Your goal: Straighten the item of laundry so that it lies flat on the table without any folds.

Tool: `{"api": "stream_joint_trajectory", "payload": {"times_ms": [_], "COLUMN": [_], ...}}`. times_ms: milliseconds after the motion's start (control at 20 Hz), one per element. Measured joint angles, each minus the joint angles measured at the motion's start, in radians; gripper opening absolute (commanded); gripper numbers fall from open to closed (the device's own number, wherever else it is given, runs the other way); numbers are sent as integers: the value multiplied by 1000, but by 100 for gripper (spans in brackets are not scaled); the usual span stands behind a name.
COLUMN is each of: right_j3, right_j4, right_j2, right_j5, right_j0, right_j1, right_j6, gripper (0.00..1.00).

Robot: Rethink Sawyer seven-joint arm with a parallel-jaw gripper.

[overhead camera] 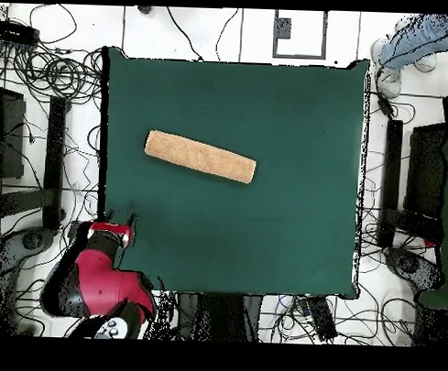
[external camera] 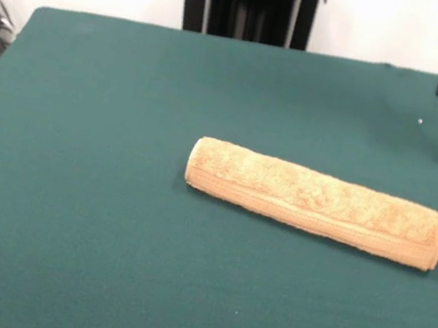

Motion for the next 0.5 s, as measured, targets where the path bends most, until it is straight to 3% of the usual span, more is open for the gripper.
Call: {"api": "stream_joint_trajectory", "payload": {"times_ms": [500], "right_j3": [0], "right_j4": [7], "right_j2": [-16], "right_j5": [-343], "right_j0": [-35], "right_j1": [54], "right_j6": [40], "gripper": [100]}}
